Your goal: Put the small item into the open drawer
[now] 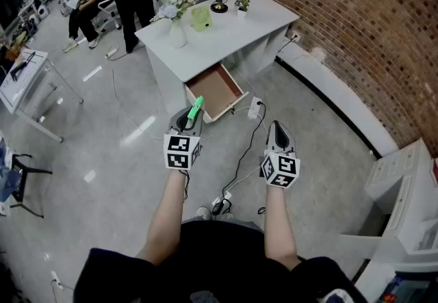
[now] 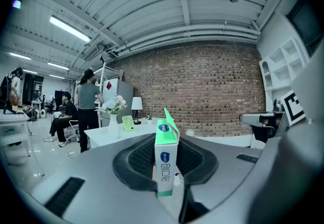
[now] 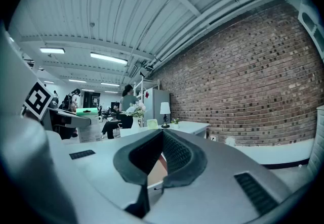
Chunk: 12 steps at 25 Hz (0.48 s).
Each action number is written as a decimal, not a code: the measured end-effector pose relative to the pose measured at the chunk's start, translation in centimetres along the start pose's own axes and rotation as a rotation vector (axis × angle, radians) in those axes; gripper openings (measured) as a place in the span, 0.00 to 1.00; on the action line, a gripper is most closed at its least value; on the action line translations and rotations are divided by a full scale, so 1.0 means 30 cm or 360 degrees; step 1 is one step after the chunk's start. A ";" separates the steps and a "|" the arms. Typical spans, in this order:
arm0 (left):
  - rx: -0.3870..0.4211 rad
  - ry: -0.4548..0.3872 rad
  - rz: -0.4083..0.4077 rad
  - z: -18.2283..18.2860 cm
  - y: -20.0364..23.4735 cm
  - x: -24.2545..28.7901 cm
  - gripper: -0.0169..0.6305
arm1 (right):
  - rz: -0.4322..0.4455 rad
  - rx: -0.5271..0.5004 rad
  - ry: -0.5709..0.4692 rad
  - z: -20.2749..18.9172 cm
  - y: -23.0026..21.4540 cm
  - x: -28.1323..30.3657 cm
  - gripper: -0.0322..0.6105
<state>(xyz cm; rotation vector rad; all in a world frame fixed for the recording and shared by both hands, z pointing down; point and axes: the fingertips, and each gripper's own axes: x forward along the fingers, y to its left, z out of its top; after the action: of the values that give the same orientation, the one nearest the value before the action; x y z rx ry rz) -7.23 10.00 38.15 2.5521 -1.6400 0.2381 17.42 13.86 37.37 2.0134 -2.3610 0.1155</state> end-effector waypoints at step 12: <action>-0.0021 0.0024 -0.0026 -0.028 0.005 -0.002 0.16 | 0.0009 0.0014 0.0003 0.001 0.023 0.000 0.05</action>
<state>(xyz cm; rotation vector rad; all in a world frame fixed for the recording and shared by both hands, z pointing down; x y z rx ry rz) -7.45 10.13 38.97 2.5465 -1.6098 0.2439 16.73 13.98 37.32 2.0096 -2.3690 0.1281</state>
